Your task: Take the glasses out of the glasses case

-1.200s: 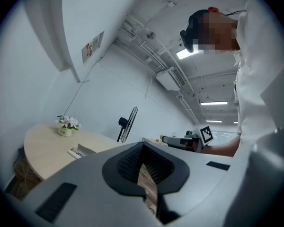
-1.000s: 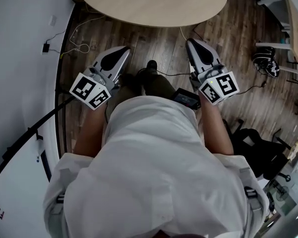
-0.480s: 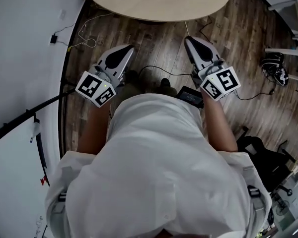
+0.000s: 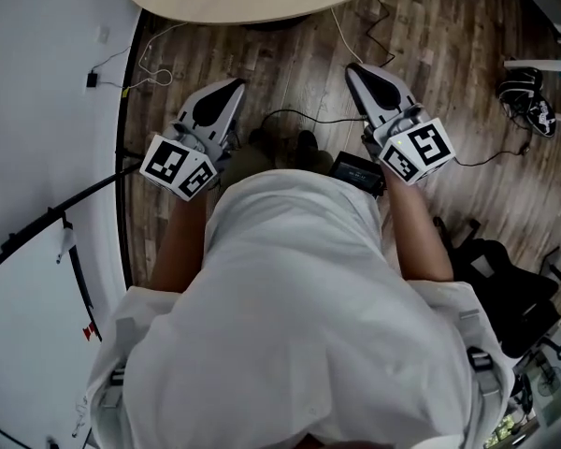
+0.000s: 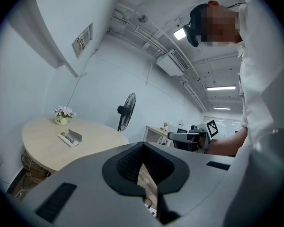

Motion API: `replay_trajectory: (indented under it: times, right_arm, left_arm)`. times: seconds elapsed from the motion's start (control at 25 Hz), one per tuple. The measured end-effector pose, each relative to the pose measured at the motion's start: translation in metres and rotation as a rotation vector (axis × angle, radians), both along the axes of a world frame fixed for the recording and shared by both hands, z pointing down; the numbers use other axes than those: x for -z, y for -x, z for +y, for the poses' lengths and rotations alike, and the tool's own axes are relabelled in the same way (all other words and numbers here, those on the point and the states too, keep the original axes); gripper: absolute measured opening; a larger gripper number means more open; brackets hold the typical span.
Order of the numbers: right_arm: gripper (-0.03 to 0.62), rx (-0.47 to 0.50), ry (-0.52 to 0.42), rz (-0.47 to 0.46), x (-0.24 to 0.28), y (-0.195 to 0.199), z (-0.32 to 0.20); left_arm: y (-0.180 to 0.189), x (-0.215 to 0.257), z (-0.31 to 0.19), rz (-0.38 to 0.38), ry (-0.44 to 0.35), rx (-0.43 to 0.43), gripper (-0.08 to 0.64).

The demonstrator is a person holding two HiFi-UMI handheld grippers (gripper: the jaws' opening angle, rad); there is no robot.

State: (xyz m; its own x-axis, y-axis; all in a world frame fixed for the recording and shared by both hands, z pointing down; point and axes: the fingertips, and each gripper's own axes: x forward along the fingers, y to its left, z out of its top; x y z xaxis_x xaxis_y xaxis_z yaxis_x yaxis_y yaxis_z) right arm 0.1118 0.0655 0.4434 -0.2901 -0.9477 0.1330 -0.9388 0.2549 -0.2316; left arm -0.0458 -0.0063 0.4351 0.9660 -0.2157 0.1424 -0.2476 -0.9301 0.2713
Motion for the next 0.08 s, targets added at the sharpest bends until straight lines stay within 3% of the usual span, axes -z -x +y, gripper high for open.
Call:
replay_trajectory:
  times: [0.08]
  right_arm:
    - [0.025,0.008,0.015,-0.001,-0.0062,-0.0050,0.0086]
  left_arm:
    - [-0.0035,0.0012,0.0041,0.000,0.001,0.001,0.011]
